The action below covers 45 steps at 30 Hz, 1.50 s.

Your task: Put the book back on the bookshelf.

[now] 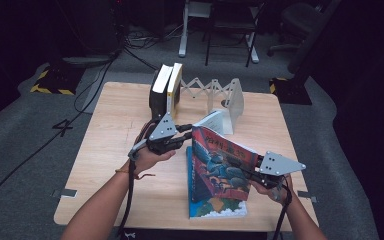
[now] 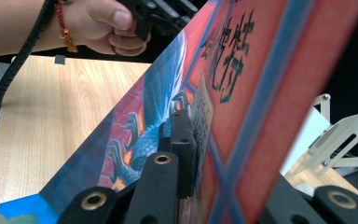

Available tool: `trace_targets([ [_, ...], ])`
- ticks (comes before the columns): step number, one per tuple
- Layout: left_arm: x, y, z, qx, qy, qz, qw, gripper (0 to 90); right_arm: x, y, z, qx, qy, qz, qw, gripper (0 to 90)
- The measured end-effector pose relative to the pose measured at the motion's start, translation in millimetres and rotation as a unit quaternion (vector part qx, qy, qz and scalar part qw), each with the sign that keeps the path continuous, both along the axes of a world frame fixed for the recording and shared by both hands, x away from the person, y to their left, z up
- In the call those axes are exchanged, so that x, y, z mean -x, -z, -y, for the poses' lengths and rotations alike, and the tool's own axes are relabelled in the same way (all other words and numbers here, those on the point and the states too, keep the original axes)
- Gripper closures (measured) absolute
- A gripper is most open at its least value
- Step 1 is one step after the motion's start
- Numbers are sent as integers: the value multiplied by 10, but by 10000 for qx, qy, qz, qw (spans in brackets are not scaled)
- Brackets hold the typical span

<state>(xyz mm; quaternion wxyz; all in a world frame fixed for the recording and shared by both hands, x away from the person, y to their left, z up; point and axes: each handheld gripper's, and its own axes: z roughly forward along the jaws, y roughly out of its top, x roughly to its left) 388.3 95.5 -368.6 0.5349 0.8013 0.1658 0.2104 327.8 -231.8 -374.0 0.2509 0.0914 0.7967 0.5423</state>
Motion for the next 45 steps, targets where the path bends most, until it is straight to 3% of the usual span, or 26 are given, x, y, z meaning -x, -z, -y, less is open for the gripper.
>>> trace_targets([
  [4,131,88,-71,-164,-76,-93,9998,606,43,13,-32,21,27,114,9999,849],
  [8,283,197,-139,-256,29,-260,9993,529,52,49,-52,-55,77,124,9999,865],
  [13,468,366,-164,-593,135,-628,9962,393,34,75,-105,47,112,113,9999,867],
  [15,531,423,-191,-614,207,-806,9946,348,27,97,-134,248,118,119,9996,868],
  [16,579,459,-211,-480,246,-978,9937,311,17,110,-140,345,123,75,9993,868],
  [17,579,459,-211,-480,246,-978,9937,303,17,110,-140,345,123,75,9993,868],
  [19,628,501,-175,-254,362,-1262,9910,295,13,105,-138,348,158,58,9993,867],
  [23,705,555,80,-139,572,-1572,9858,264,-1,94,-158,425,227,39,9988,867],
  [26,663,593,266,-227,368,-1704,9844,231,-11,100,-173,425,291,18,9987,866],
  [27,628,618,302,-165,320,-1793,9831,223,-14,100,-170,409,319,20,9987,866],
  [29,557,650,334,112,355,-2044,9782,175,-19,97,-149,387,349,1,9986,865],
  [31,522,649,370,190,144,-1960,9803,235,-26,99,-128,319,390,-25,9987,864],
  [36,390,624,491,232,-163,-2009,9792,347,-10,77,-143,234,507,72,9984,862],
  [38,346,607,486,313,-101,-1984,9796,375,-10,72,-136,236,518,98,9983,860],
  [41,322,547,463,474,4,-1938,9799,468,-14,41,-79,-20,487,60,9988,844],
  [43,340,499,462,500,-30,-1715,9839,529,-9,-11,-10,-206,505,76,9985,818],
  [45,376,423,461,520,-29,-1429,9884,546,-4,-24,18,-221,534,98,9983,816],
])
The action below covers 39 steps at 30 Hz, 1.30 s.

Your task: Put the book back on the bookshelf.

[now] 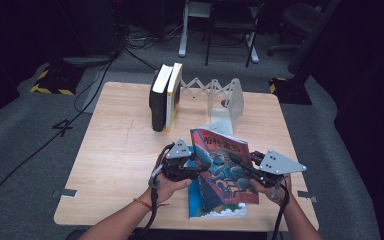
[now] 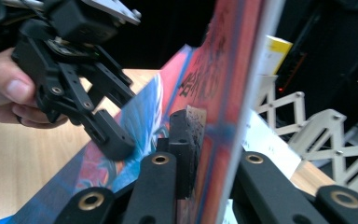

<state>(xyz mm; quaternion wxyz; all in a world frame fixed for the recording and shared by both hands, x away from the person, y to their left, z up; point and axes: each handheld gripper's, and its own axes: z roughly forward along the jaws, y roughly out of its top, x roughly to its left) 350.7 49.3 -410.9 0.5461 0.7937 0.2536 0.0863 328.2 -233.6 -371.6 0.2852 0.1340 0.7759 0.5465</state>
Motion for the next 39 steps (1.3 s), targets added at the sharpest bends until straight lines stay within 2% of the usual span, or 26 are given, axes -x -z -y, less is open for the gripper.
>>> trace_targets([
  [3,59,-99,15,-178,22,444,9989,588,-6,-22,77,-146,29,0,9999,809],
  [4,91,-133,32,-276,5,672,9974,601,-11,-31,102,-211,55,-22,9998,807],
  [5,114,-152,44,-359,1,793,9962,612,-17,-45,132,-281,78,-32,9996,807],
  [6,144,-175,61,-446,-21,998,9940,619,-20,-55,148,-306,88,-16,9995,806],
  [8,166,-199,67,-487,-32,1171,9919,644,-24,-80,180,-334,111,-12,9994,805],
  [9,183,-213,71,-563,-54,1351,9892,648,-24,-87,190,-336,120,2,9994,806],
  [14,206,-231,17,-657,-126,1816,9811,663,15,-128,161,-320,143,198,9992,810],
  [15,186,-214,-38,-589,-84,1796,9819,666,32,-136,113,-273,125,288,9991,811],
  [17,177,-189,-79,-539,-52,1759,9829,666,38,-137,96,-248,114,320,9991,813],
  [21,202,-144,-161,-396,63,1757,9836,668,115,-141,13,-148,-45,449,9989,820],
  [25,243,-129,-205,-280,188,1668,9854,677,173,-136,26,-187,-195,480,9985,823],
  [28,278,-117,-208,-281,211,1675,9852,683,212,-134,28,-177,-241,504,9983,824],
  [31,270,-94,-223,-184,276,1533,9876,681,236,-128,40,-208,-315,495,9981,827],
  [32,262,-81,-224,-191,301,1513,9878,678,248,-126,43,-214,-326,490,9980,828],
  [34,251,-24,-200,-348,351,1454,9881,648,267,-126,47,-196,-351,504,9979,828],
  [39,227,56,-198,-371,444,1291,9899,637,311,-109,66,-157,-317,508,9981,809],
])
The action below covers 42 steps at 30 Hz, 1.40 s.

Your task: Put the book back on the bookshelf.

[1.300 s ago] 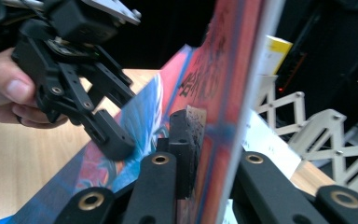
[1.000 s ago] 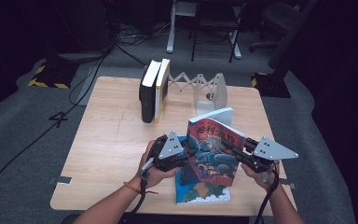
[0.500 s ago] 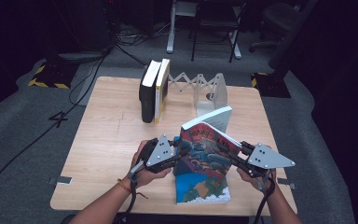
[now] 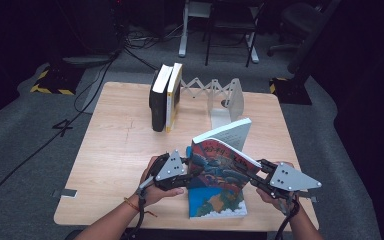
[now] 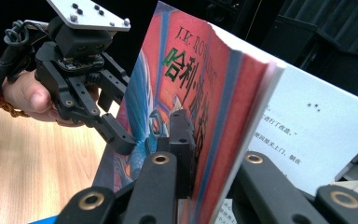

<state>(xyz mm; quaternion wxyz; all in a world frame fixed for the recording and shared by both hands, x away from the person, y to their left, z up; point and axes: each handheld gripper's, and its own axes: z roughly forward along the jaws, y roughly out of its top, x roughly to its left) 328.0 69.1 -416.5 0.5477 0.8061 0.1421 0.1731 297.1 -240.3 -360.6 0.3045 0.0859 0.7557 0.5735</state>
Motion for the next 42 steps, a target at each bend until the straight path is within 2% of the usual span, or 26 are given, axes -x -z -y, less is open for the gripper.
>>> trace_targets([
  [5,5,38,17,-48,2,-54,10000,662,-7,25,58,-58,144,-16,9999,767],
  [11,32,49,14,-15,106,-83,9999,710,11,116,229,-146,520,-175,9984,627],
  [15,78,57,34,-39,171,29,9998,718,-66,229,373,-266,955,-411,9942,517],
  [18,100,64,44,-33,199,79,9998,723,-181,341,408,-295,1245,-719,9892,436],
  [21,104,76,43,27,281,45,9996,731,-278,454,360,-201,1299,-986,9864,371],
  [25,118,86,57,37,347,76,9994,733,-334,601,215,74,1085,-1181,9870,358],
  [30,143,118,124,32,210,76,9997,719,-309,625,118,225,1157,-1112,9868,371],
  [32,136,143,153,33,138,52,9999,700,-303,611,107,222,1156,-1117,9867,375],
  [37,120,178,200,192,94,-29,9998,692,-302,616,109,198,1180,-1123,9864,388],
  [42,103,191,238,228,-6,-22,9997,666,-303,616,102,177,1198,-1142,9860,389],
])
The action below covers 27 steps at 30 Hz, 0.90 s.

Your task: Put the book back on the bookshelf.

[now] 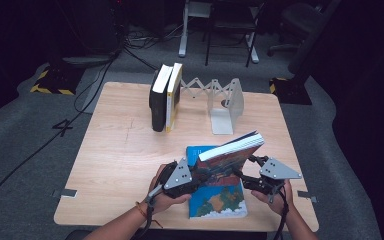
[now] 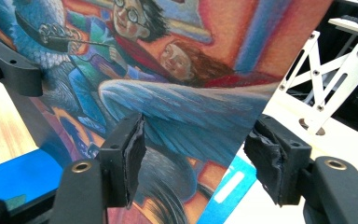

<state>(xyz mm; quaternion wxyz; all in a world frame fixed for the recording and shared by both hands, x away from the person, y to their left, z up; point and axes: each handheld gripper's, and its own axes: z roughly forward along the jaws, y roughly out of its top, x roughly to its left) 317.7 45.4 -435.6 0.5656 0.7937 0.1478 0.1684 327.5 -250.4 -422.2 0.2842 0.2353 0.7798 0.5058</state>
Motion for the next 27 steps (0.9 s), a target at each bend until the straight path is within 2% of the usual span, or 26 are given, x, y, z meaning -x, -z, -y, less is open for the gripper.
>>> trace_targets([
  [13,-45,-15,83,199,-76,-88,9997,649,-10,-4,-11,-43,20,-47,10000,387],
  [16,-78,-21,74,230,-32,-183,9996,716,-14,-1,-12,-47,19,-34,10000,386],
  [19,-87,-27,75,205,-27,-186,9996,727,-15,1,-14,-31,22,-16,10000,381],
  [23,-98,-37,71,173,-6,-222,9996,736,-10,1,-24,111,-5,-10,9999,357],
  [27,-101,-43,71,132,-71,-190,9997,738,15,-11,61,494,-105,-210,9985,304],
])
